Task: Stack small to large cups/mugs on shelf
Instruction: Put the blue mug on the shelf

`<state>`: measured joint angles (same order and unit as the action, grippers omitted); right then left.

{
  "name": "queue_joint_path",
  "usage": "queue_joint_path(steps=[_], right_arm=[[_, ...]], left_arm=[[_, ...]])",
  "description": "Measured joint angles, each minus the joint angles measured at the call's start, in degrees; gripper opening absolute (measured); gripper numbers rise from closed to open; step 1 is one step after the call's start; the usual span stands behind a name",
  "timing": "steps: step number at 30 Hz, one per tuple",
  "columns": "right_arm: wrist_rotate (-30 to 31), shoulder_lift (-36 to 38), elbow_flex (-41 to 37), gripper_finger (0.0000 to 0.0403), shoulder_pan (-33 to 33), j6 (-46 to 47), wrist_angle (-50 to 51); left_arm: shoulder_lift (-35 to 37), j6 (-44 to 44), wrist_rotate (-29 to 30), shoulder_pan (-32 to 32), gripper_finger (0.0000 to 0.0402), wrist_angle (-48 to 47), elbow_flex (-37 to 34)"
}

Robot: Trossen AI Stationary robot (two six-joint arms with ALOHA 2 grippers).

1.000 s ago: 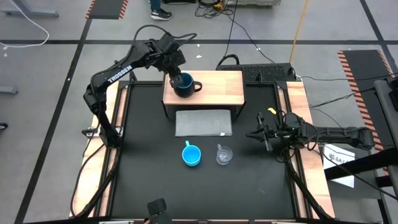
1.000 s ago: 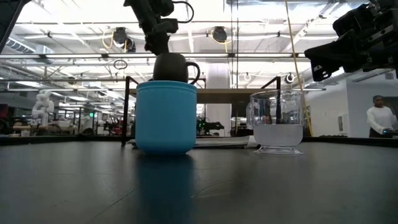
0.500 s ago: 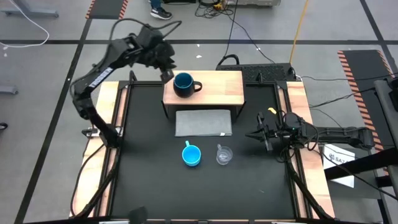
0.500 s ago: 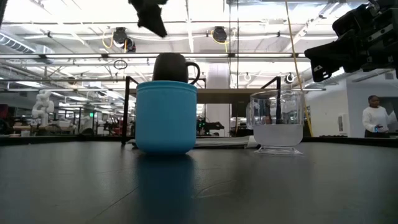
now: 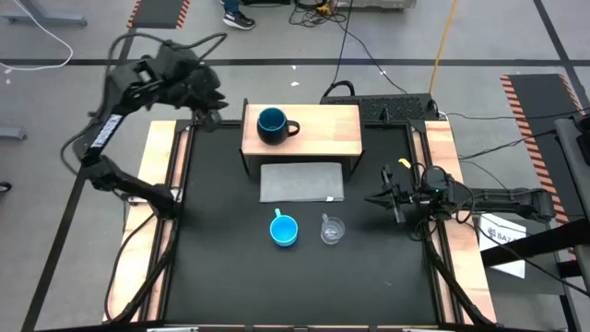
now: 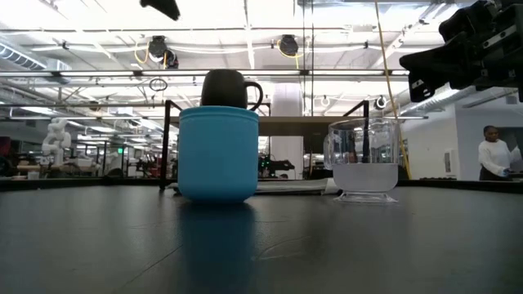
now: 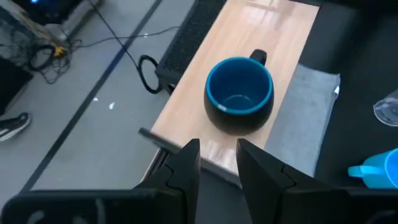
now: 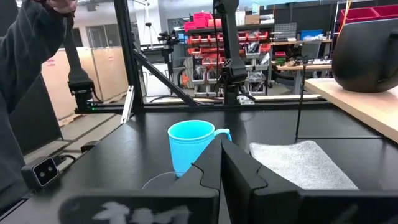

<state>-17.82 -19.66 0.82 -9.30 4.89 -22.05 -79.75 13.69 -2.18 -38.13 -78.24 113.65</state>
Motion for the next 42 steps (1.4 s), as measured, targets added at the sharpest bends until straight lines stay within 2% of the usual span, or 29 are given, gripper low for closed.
queue_joint_path(steps=[6,13,19,22,27,33,37,42], right_arm=[[0.00,0.00,0.00,0.0000,0.00,0.00,0.01],[0.00,0.00,0.02,0.0000,0.00,0.00,0.03],[0.00,-0.02,0.01,0.0000,0.00,0.44,0.08],[0.00,-0.02,0.00,0.0000,0.00,0.44,0.14],[0.00,-0.02,0.00,0.0000,0.00,0.37,0.15],[0.00,-0.02,0.02,0.0000,0.00,0.28,0.14],[-0.01,-0.02,0.01,0.0000,0.00,0.26,0.16],[0.00,-0.02,0.00,0.0000,0.00,-0.23,0.23]], left_arm=[[8.82,-3.26,0.69,-0.52,0.0108,-0.89,-5.74],[18.61,-6.13,0.70,-0.52,0.0108,1.50,-19.53],[25.48,-9.41,0.02,-1.09,0.0108,2.04,-24.77],[28.47,-12.38,-1.97,-1.07,0.0108,2.25,-27.33],[31.97,-15.76,-0.11,-1.07,0.0108,1.86,-32.46],[36.41,-19.00,-2.28,-1.07,0.0108,2.27,-40.32],[40.53,-21.41,-3.22,-1.07,0.0108,6.64,-47.51],[47.56,-24.83,-5.87,-1.05,0.0108,16.52,-58.94]])
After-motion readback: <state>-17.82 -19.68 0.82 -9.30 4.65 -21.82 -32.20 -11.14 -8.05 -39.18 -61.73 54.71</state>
